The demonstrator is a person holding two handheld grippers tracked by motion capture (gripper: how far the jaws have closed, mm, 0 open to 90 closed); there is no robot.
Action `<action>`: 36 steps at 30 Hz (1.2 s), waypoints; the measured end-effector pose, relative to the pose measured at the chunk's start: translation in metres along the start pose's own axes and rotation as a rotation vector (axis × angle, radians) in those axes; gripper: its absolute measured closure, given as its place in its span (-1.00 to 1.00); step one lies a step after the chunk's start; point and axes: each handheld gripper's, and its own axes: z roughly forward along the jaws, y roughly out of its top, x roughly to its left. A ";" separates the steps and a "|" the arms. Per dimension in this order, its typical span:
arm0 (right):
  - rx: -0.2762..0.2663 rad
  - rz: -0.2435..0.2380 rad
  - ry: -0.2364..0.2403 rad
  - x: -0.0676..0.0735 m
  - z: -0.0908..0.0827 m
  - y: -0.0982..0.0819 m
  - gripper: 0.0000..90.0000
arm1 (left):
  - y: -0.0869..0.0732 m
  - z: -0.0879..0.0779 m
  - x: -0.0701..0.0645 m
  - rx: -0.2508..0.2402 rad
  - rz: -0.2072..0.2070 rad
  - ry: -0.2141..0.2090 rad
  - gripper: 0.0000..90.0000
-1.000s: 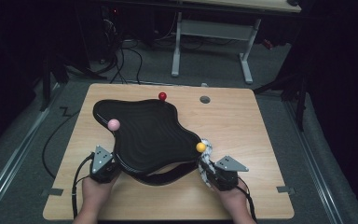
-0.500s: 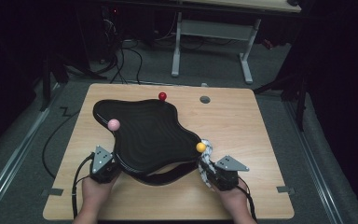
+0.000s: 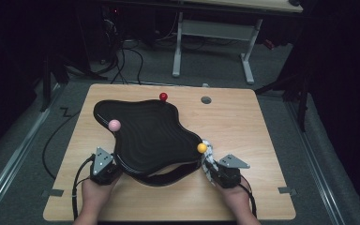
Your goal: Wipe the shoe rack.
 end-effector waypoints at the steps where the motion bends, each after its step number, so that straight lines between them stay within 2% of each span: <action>1: -0.007 0.002 -0.014 -0.002 0.000 0.001 0.75 | -0.001 0.000 0.000 0.003 0.001 0.001 0.39; 5: -0.025 0.009 -0.048 -0.008 0.007 0.003 0.75 | -0.005 -0.001 -0.001 0.021 0.005 0.006 0.33; 11: -0.035 0.000 -0.056 -0.010 0.020 0.009 0.75 | -0.012 -0.001 -0.004 0.040 0.003 0.025 0.35; 17: -0.043 -0.008 -0.041 -0.005 0.031 0.014 0.75 | -0.015 0.000 -0.005 0.042 0.002 0.033 0.61; 20: -0.042 -0.025 -0.026 -0.001 0.034 0.016 0.76 | -0.015 0.000 -0.007 0.040 0.007 0.044 0.65; 23: -0.040 -0.039 -0.026 0.003 0.034 0.016 0.77 | -0.015 0.000 -0.007 0.039 0.006 0.045 0.65; 29: -0.037 -0.030 -0.030 0.002 0.030 0.013 0.77 | -0.014 0.004 -0.010 0.033 0.002 0.036 0.65; 36: -0.037 -0.022 -0.061 -0.006 0.018 0.006 0.77 | -0.008 0.017 -0.021 0.034 0.022 -0.005 0.65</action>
